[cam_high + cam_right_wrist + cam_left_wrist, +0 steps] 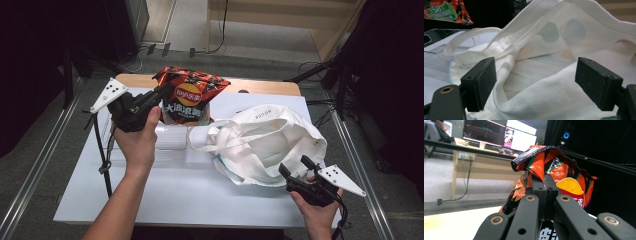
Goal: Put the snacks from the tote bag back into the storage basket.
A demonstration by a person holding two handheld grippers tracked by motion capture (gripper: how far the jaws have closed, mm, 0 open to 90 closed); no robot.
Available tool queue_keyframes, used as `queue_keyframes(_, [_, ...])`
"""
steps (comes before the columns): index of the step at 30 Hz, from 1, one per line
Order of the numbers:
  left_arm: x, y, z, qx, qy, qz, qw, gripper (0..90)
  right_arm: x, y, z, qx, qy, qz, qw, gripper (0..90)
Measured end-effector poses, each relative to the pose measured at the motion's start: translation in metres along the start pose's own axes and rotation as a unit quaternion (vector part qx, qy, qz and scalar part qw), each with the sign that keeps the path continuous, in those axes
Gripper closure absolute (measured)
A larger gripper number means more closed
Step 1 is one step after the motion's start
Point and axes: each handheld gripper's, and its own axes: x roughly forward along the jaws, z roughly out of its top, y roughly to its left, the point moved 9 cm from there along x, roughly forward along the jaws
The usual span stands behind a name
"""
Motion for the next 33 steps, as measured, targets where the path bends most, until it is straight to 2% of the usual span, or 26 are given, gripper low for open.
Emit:
queue_keyframes(7, [-0.015,0.021,0.004,0.0,-0.004,0.022,0.9997,90.0,0.001,0.002,0.0,0.0,0.001,0.003,1.0,18.3])
queue_keyframes(22, [-0.038,0.062,0.002,-0.008,-0.006,0.048,0.9988,90.0,0.002,0.002,-0.002,0.0,0.003,0.0,1.0,18.4])
queue_keyframes(28, [-0.042,0.076,-0.007,-0.017,0.001,0.054,0.9984,90.0,0.001,0.002,-0.001,0.002,0.003,0.0,1.0,18.4])
queue_keyframes(33, [-0.044,0.091,-0.02,-0.028,0.011,0.061,0.9977,90.0,0.002,0.003,-0.002,0.0,0.004,0.0,1.0,18.5])
